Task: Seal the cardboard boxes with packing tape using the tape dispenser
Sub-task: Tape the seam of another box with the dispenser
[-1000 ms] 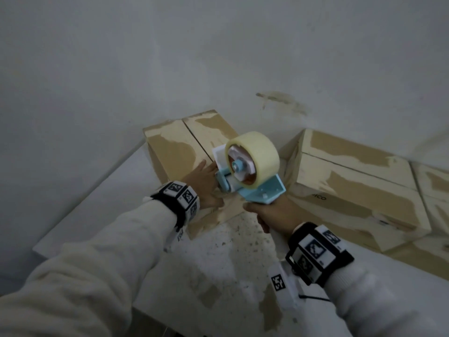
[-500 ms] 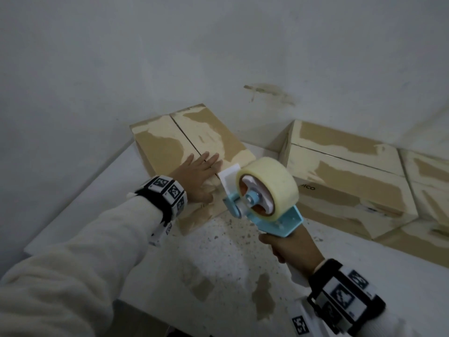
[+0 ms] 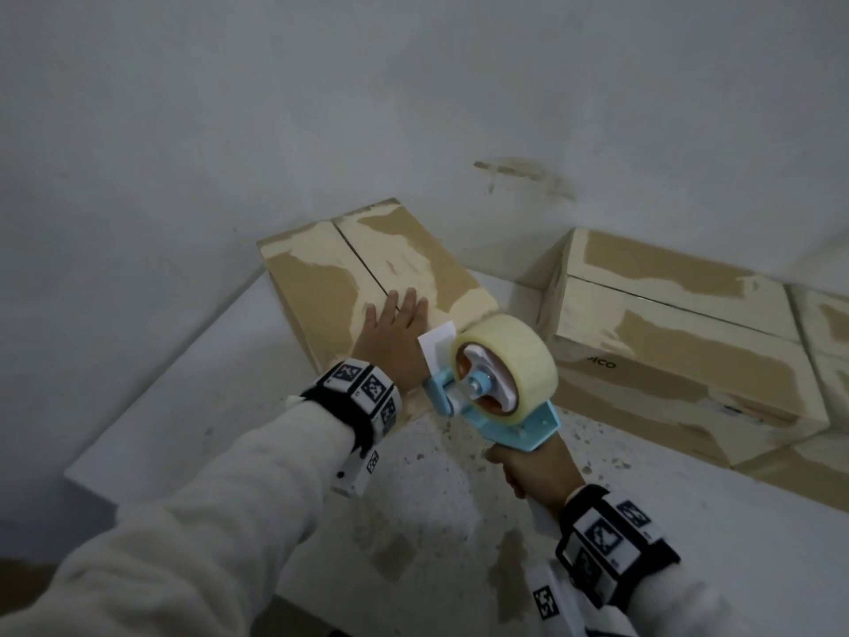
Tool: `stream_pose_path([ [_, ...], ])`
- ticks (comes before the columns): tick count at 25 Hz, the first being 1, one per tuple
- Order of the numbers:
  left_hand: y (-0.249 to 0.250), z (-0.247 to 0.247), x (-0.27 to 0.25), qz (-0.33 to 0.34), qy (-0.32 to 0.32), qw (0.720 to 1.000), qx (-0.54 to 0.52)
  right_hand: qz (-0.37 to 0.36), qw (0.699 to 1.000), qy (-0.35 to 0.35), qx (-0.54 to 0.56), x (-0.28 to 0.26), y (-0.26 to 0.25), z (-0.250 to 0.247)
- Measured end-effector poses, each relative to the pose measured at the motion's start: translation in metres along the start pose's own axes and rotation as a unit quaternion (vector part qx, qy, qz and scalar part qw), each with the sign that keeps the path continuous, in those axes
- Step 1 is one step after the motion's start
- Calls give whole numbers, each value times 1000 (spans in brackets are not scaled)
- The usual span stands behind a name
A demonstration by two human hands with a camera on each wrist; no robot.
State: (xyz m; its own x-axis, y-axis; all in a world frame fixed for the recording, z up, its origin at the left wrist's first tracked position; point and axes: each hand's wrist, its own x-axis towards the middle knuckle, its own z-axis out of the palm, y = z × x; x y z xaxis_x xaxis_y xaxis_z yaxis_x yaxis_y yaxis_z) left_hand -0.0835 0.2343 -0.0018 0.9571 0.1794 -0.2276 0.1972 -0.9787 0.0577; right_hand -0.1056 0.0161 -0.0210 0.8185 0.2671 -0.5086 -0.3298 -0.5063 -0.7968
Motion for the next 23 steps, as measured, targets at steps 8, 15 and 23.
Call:
stream_pose_path([
  [8, 14, 2, -2, -38, 30, 999, -18, -49, 998, 27, 30, 6, 11, -22],
  [15, 6, 6, -11, 5, 48, 999, 25, -150, 988, 31, 22, -1, -38, -50],
  [23, -84, -16, -35, 146, -45, 978, 139, -189, 978, -61, -65, -15, -88, -25],
])
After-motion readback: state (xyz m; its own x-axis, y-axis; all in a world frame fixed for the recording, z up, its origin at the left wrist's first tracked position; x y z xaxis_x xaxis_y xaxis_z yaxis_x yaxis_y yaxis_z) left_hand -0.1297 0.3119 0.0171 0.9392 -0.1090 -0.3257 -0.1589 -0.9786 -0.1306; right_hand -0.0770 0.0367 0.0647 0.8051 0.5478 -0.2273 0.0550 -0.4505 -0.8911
